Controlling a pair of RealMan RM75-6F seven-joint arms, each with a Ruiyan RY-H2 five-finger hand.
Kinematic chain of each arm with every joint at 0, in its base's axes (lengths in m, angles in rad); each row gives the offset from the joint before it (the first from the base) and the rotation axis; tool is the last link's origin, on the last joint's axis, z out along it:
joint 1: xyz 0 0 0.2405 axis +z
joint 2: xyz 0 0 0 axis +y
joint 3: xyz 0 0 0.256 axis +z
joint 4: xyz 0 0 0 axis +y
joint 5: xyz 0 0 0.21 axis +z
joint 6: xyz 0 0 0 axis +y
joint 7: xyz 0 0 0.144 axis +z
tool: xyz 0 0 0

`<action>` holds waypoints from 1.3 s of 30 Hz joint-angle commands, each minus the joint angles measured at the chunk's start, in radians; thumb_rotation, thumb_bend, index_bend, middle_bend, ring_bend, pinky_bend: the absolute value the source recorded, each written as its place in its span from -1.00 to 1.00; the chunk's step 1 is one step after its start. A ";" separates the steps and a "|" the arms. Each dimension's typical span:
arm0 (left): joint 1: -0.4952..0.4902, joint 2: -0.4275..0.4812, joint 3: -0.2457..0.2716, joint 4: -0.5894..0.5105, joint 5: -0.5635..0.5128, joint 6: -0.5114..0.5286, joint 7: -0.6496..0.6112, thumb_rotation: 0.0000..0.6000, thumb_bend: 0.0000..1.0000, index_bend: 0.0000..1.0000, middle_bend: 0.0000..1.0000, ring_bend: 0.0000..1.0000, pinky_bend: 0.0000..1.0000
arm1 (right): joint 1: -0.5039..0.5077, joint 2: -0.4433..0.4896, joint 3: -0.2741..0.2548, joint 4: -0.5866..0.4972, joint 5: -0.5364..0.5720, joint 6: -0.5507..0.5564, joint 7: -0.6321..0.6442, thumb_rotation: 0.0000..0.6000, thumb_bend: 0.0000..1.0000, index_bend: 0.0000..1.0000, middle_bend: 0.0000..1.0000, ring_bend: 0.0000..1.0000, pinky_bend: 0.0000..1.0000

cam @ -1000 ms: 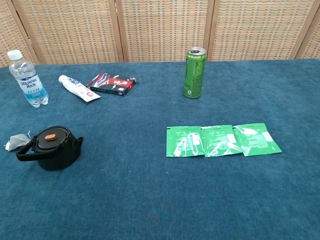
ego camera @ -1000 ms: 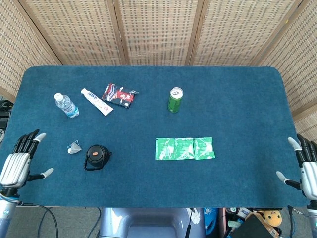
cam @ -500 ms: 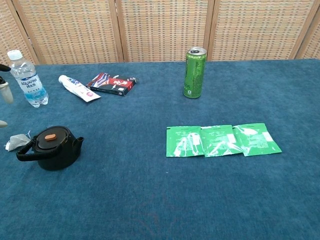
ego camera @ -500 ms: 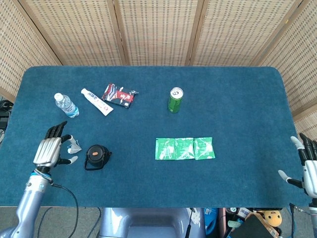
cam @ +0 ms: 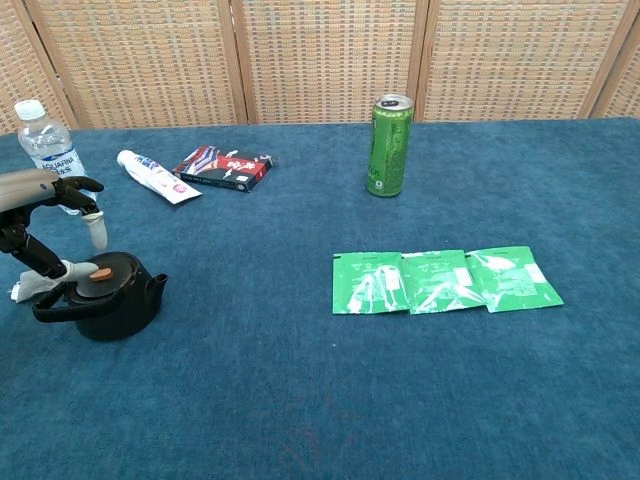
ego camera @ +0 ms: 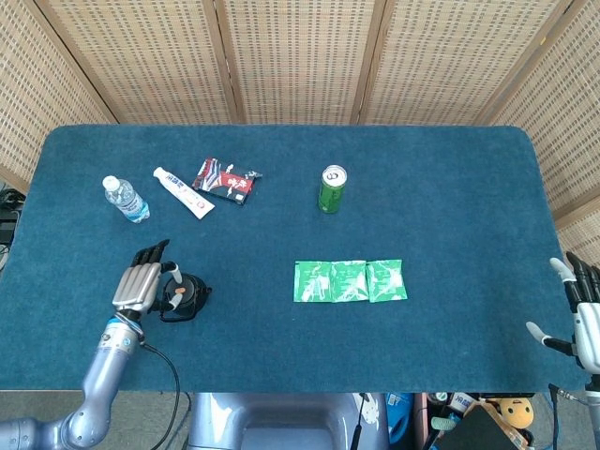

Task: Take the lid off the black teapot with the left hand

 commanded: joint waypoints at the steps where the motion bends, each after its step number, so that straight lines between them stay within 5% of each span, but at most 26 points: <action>1: -0.005 -0.004 0.004 0.004 -0.006 0.004 0.001 1.00 -0.33 -0.01 -1.00 -1.00 -1.00 | 0.000 0.000 0.000 0.001 0.001 -0.001 0.002 1.00 -1.00 -1.00 -1.00 -1.00 -1.00; 39: -0.060 -0.033 0.038 0.083 -0.100 -0.040 -0.051 1.00 -0.19 0.15 -1.00 -1.00 -1.00 | 0.006 0.001 0.002 0.011 0.018 -0.026 0.017 1.00 -1.00 -1.00 -1.00 -1.00 -1.00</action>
